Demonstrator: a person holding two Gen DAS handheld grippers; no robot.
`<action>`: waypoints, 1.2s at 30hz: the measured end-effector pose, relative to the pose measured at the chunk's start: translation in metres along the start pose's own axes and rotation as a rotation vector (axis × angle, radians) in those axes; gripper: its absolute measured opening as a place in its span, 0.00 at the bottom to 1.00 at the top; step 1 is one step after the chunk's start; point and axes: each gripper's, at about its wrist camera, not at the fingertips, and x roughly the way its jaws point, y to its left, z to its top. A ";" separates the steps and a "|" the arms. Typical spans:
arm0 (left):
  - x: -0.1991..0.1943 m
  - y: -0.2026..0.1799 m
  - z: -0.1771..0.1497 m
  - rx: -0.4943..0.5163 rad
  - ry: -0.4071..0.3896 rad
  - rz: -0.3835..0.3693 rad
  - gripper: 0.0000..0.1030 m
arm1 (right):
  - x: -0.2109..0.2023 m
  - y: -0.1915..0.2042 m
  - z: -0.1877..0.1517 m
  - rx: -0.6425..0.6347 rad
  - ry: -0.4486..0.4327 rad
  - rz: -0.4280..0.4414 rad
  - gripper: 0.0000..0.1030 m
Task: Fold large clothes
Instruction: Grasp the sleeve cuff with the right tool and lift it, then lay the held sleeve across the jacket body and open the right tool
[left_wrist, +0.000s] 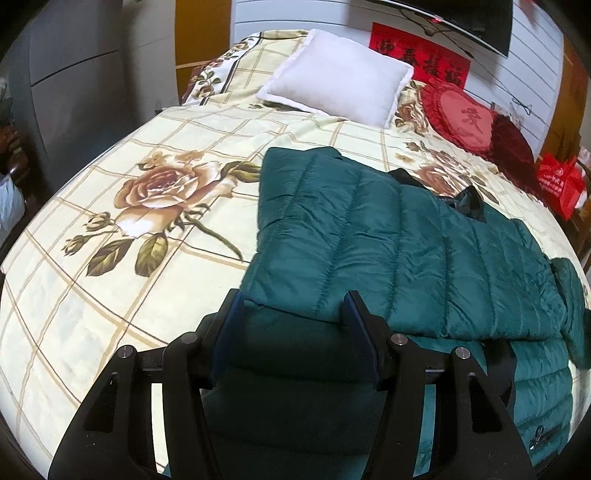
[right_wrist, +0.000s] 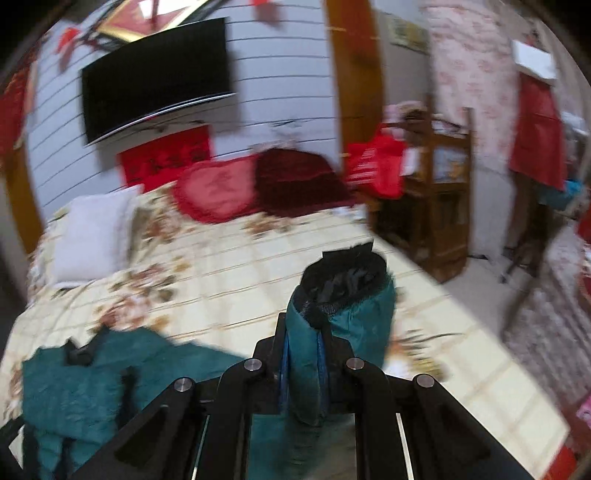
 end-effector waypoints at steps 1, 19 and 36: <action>0.000 0.001 0.001 0.002 -0.002 0.010 0.54 | 0.005 0.022 -0.008 -0.008 0.013 0.050 0.12; -0.004 0.009 0.007 -0.017 -0.020 0.031 0.54 | 0.051 0.195 -0.108 -0.083 0.112 0.339 0.12; 0.002 0.006 0.007 -0.014 -0.007 0.008 0.54 | 0.046 0.283 -0.145 -0.192 0.151 0.459 0.12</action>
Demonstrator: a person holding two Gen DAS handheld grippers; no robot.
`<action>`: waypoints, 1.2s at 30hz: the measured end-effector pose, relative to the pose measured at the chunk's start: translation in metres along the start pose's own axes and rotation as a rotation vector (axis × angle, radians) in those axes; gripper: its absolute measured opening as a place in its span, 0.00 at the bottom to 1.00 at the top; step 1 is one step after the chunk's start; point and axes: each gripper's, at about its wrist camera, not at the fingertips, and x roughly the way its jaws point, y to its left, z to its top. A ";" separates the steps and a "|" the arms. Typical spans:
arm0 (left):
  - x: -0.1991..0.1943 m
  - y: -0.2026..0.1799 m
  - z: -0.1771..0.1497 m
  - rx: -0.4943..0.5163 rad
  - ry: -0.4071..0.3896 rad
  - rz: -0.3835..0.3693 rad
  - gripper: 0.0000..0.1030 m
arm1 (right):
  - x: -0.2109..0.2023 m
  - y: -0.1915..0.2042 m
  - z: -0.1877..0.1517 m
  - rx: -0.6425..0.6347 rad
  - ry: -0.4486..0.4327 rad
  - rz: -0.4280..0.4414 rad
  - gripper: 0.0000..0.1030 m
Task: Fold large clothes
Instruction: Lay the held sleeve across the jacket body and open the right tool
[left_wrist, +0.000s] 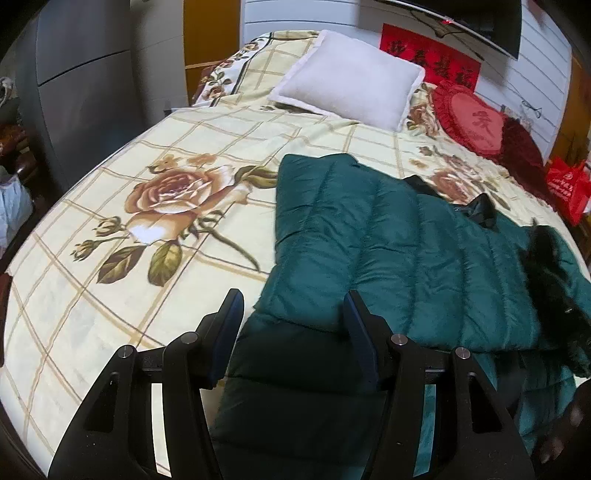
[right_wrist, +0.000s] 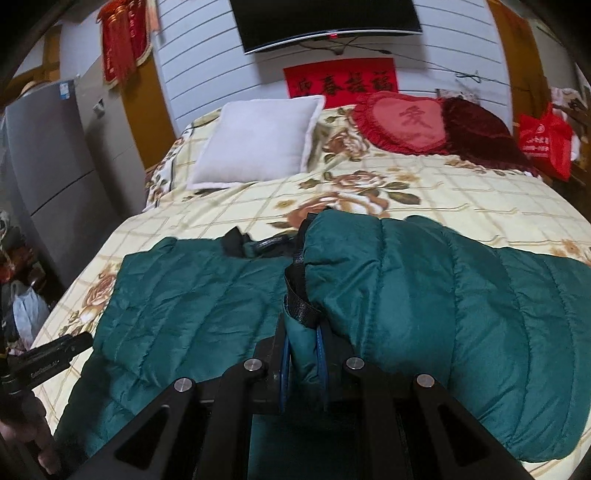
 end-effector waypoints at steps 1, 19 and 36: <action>-0.001 -0.002 0.001 0.001 -0.005 -0.015 0.54 | 0.002 0.006 -0.001 -0.009 0.003 0.013 0.12; 0.006 -0.116 0.021 0.219 0.006 -0.434 0.54 | 0.017 0.027 -0.023 0.011 0.059 0.121 0.52; 0.018 -0.208 0.020 0.485 0.165 -0.635 0.54 | -0.017 -0.007 -0.028 0.042 0.089 0.193 0.67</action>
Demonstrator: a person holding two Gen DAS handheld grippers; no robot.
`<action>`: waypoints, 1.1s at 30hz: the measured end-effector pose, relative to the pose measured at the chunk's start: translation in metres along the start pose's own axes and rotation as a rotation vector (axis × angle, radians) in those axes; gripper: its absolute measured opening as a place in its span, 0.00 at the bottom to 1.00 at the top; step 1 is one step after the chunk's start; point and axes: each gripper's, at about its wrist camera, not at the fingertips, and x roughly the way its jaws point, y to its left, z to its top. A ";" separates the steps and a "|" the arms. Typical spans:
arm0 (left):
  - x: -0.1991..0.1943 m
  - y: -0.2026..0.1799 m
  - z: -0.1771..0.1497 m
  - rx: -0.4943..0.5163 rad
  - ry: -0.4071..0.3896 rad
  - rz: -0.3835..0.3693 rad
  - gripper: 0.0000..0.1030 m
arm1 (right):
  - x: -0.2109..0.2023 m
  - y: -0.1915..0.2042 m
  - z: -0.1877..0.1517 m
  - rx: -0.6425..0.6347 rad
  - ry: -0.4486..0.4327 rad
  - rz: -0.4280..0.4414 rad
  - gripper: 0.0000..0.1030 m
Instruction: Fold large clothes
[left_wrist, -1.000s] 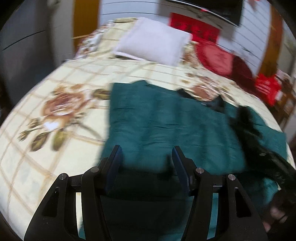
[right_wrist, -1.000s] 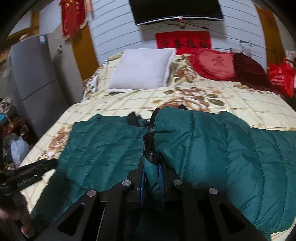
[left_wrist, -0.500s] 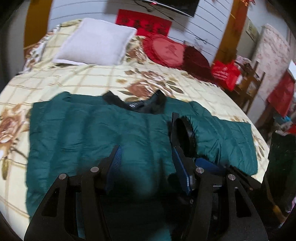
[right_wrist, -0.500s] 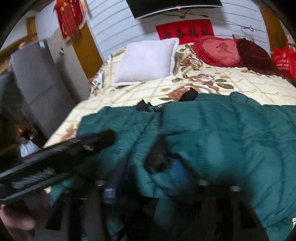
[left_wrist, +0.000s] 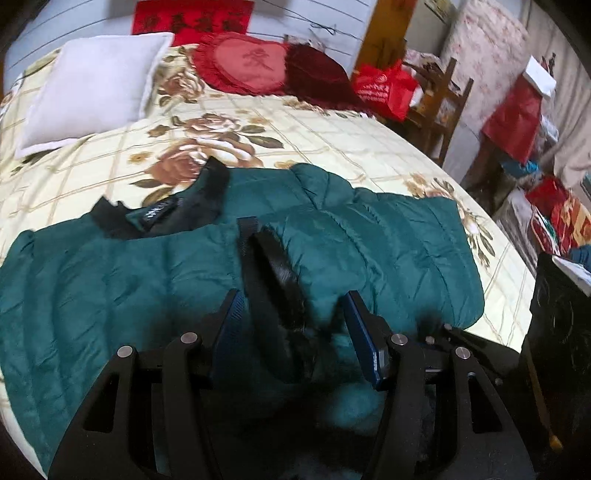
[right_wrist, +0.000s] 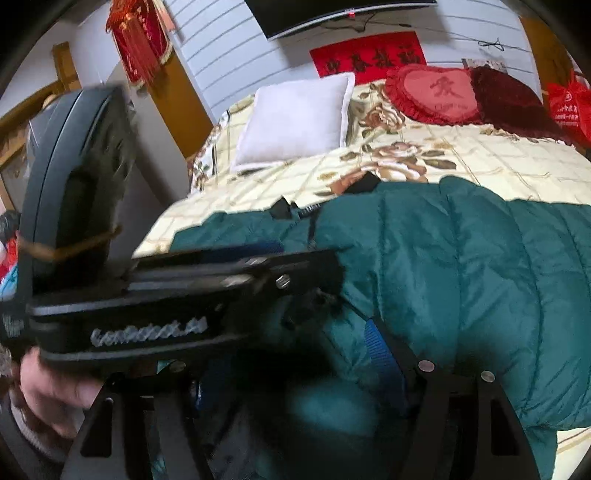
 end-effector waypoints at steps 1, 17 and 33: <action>0.002 -0.001 0.000 -0.005 0.002 -0.006 0.54 | 0.000 -0.001 -0.001 0.005 0.010 -0.001 0.67; 0.008 -0.006 0.008 -0.038 -0.003 -0.007 0.06 | -0.006 -0.007 -0.008 0.018 0.007 0.056 0.67; -0.088 0.093 -0.009 -0.139 -0.115 0.220 0.06 | -0.037 -0.009 0.009 -0.018 -0.070 -0.270 0.67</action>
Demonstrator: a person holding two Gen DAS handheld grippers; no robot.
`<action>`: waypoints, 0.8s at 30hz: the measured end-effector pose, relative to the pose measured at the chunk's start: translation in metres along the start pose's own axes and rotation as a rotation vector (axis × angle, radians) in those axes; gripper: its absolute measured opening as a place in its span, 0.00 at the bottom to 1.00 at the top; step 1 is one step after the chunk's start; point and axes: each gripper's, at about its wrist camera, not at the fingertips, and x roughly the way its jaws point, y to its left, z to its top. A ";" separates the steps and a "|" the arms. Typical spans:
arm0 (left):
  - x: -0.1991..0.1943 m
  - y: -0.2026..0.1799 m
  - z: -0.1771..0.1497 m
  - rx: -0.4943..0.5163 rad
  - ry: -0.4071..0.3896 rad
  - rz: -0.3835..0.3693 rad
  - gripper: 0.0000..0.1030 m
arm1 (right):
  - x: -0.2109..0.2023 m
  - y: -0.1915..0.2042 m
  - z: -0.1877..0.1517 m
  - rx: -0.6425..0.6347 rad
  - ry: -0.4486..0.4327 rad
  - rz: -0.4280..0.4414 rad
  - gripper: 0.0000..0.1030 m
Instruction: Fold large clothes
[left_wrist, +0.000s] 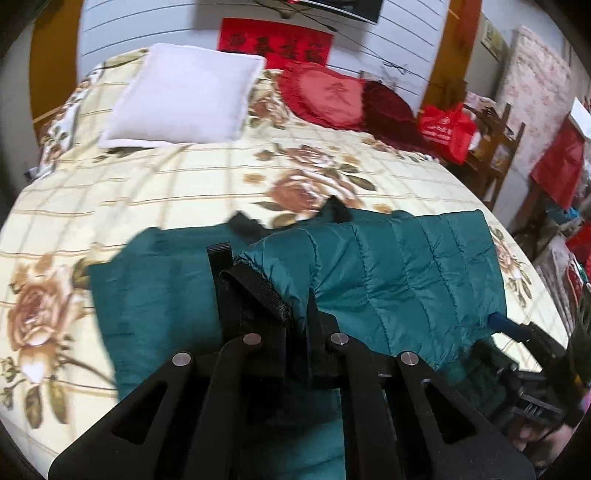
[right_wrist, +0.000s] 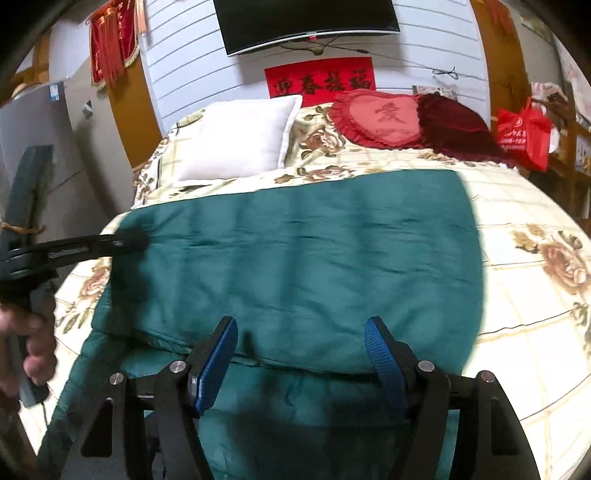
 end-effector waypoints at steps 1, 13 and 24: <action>-0.003 0.005 -0.002 -0.002 -0.003 0.008 0.06 | -0.002 0.000 0.000 -0.002 0.000 -0.002 0.67; -0.026 0.066 -0.011 -0.026 -0.001 0.096 0.06 | -0.007 -0.026 0.001 0.065 -0.006 -0.045 0.67; -0.034 0.076 -0.030 -0.079 -0.046 0.127 0.14 | -0.023 -0.049 0.016 0.046 -0.142 -0.138 0.67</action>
